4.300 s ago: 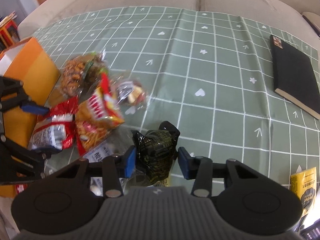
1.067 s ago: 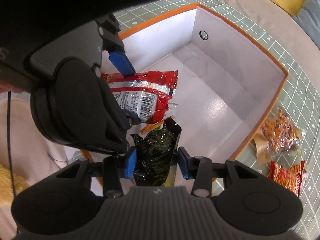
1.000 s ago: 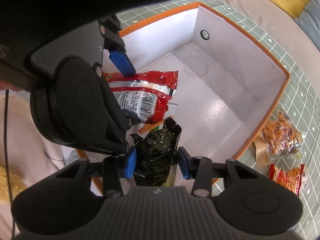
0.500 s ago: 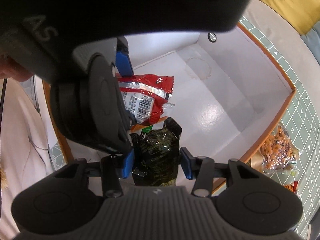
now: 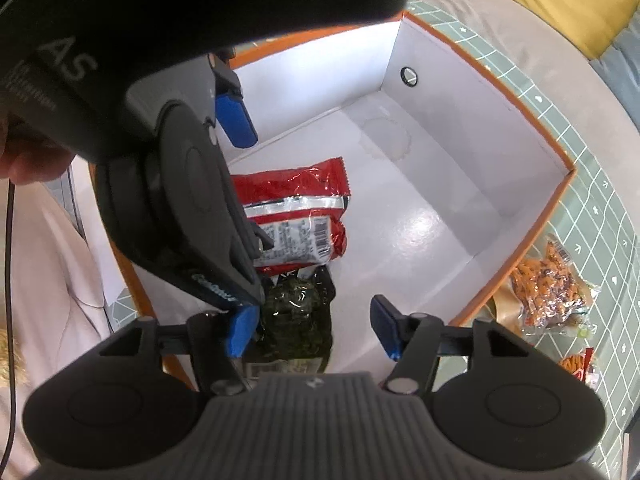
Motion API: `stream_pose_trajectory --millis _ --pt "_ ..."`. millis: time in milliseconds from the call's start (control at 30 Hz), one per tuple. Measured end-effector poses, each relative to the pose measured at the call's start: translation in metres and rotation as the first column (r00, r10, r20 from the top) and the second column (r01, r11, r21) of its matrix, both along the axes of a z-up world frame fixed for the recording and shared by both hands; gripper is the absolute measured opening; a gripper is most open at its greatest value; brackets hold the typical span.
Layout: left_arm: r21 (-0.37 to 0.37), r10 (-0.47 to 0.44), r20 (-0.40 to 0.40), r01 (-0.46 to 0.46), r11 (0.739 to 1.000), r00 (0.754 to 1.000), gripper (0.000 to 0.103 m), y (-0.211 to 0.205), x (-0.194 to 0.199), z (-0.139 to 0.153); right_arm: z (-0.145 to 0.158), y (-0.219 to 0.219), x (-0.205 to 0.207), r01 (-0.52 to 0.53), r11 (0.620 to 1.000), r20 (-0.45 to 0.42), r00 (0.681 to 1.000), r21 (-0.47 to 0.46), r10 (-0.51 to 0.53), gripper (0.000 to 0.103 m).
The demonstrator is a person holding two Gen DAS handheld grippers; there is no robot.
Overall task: Organize snacks
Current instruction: 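Open both tools to release the snacks into the box, then move both tools back over the remaining snacks on the table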
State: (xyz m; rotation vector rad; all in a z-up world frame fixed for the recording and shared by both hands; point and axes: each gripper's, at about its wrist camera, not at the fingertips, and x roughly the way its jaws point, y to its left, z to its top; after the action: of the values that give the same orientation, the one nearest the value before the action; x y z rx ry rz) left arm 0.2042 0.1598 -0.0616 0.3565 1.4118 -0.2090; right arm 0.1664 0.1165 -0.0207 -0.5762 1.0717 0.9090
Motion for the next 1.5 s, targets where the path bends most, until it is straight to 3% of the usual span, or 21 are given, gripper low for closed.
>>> stream_pose_trajectory --millis 267,500,833,1033,1233,1367,1500 --pt "-0.014 0.014 0.052 -0.013 1.000 0.999 0.084 -0.003 -0.015 0.025 0.018 -0.007 -0.008 0.021 1.000 0.049 0.999 0.009 -0.021 0.067" --pt "-0.087 0.044 0.145 -0.032 0.996 0.988 0.084 -0.015 -0.028 0.055 0.040 -0.032 -0.018 0.101 0.993 0.105 0.989 0.061 -0.107 0.070" --pt "-0.126 -0.055 0.204 0.082 0.989 0.977 0.082 -0.063 -0.043 0.076 0.058 -0.099 -0.034 0.252 0.960 0.117 0.957 0.125 -0.267 0.072" --pt "-0.171 -0.149 0.236 0.192 0.967 0.960 0.082 -0.103 -0.045 0.079 0.048 -0.151 -0.032 0.391 0.910 0.109 0.907 0.139 -0.407 0.073" --pt "-0.193 -0.241 0.238 0.289 0.938 0.941 0.082 -0.143 -0.051 0.066 0.023 -0.206 -0.030 0.560 0.815 0.051 0.819 0.150 -0.572 0.073" --pt "-0.178 -0.309 0.231 0.352 0.919 0.923 0.082 -0.165 -0.058 0.050 0.001 -0.236 -0.032 0.642 0.752 -0.001 0.760 0.147 -0.649 0.073" --pt "-0.143 -0.390 0.217 0.425 0.894 0.895 0.082 -0.186 -0.065 0.030 -0.020 -0.253 -0.038 0.679 0.724 0.007 0.729 0.126 -0.685 0.073"
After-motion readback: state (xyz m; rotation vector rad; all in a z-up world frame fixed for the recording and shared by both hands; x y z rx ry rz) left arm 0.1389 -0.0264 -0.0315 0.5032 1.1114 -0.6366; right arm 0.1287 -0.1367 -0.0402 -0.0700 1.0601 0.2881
